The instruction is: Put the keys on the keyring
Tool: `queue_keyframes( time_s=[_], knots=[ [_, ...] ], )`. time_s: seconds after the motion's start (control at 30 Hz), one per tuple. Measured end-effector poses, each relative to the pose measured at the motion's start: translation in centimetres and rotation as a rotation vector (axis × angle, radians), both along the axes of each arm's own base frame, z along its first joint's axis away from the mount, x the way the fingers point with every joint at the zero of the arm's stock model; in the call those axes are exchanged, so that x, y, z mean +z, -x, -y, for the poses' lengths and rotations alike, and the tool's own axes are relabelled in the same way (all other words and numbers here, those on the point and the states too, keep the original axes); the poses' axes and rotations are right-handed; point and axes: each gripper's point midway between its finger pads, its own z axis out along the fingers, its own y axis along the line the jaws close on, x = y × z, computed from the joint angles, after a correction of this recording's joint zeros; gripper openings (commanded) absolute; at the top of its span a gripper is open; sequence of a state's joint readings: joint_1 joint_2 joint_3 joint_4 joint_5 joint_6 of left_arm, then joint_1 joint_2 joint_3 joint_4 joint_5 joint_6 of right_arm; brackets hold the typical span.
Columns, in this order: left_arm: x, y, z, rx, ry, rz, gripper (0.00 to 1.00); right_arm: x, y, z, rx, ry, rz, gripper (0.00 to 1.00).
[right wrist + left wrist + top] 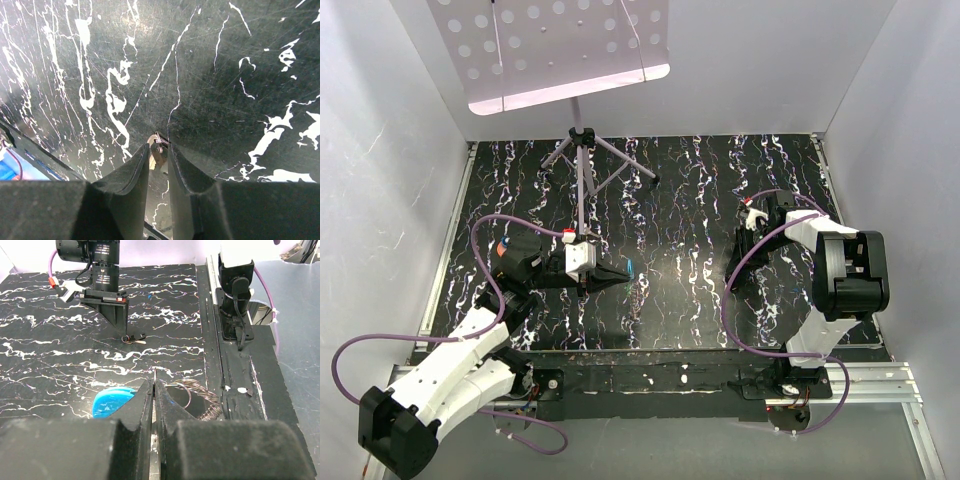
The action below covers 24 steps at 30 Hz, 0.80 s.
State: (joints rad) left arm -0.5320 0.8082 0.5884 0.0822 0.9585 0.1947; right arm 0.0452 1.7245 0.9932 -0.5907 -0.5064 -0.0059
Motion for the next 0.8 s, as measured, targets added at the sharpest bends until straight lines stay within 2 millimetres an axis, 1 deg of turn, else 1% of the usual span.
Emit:
queue_keyframes(
  time_s=[0.13, 0.37, 0.8],
  knots=[
    [-0.02, 0.00, 0.00, 0.000, 0.000, -0.001, 0.00, 0.07, 0.16, 0.00, 0.002, 0.001, -0.009, 0.29],
    [-0.03, -0.01, 0.00, 0.000, -0.001, -0.001, 0.00, 0.35, -0.23, -0.16, 0.013, 0.008, -0.001, 0.29],
    [-0.01, -0.01, 0.01, 0.000, 0.000, -0.001, 0.00, 0.12, -0.02, -0.43, 0.023, 0.012, -0.022, 0.31]
  ],
)
